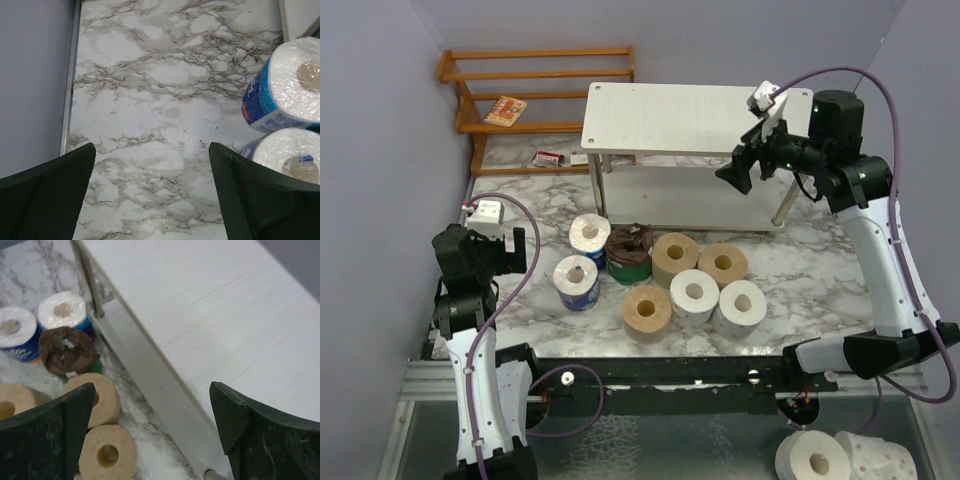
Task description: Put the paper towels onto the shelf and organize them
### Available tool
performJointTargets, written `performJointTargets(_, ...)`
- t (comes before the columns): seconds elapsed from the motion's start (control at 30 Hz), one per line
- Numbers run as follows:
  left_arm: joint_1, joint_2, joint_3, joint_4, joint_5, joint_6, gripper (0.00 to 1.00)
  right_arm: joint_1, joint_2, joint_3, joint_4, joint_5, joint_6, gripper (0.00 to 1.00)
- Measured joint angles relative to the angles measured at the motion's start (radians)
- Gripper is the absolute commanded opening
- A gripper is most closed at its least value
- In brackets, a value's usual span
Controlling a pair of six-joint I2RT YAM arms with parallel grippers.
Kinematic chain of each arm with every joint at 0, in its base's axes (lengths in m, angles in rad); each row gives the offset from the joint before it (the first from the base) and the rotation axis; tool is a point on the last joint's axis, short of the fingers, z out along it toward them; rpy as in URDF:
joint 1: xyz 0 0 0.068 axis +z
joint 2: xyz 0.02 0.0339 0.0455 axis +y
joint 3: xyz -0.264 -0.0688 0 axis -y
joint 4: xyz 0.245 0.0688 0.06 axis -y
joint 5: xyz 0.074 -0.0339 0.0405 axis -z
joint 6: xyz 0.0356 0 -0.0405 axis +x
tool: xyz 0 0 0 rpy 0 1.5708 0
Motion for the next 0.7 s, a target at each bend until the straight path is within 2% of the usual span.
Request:
performJointTargets(0.07,0.0,-0.002,0.0,0.0,-0.004,-0.001,0.99,0.026,-0.008,-0.04,-0.005,-0.019,-0.017,0.99)
performJointTargets(0.17,0.001,-0.006,-0.003,0.001,-0.01,-0.004,0.99,0.039,-0.104,-0.183,-0.011,-0.122,-0.043,0.99)
performJointTargets(0.3,0.014,-0.011,-0.004,0.005,-0.019,-0.006,0.99,0.039,-0.259,-0.415,0.001,-0.297,0.035,0.99)
performJointTargets(0.37,0.018,-0.011,-0.004,0.008,-0.023,-0.006,0.99,0.04,-0.277,-0.48,-0.013,-0.358,0.084,0.99)
performJointTargets(0.47,0.022,-0.011,-0.004,0.008,-0.023,-0.006,0.99,0.041,-0.222,-0.492,-0.038,-0.451,0.143,0.99)
performJointTargets(0.63,0.03,-0.014,-0.004,0.008,-0.023,-0.006,0.99,0.041,-0.209,-0.451,-0.076,-0.459,0.196,0.99)
performJointTargets(0.7,0.034,-0.016,-0.004,0.008,-0.023,-0.006,0.99,0.04,-0.287,-0.466,-0.076,-0.463,0.202,0.86)
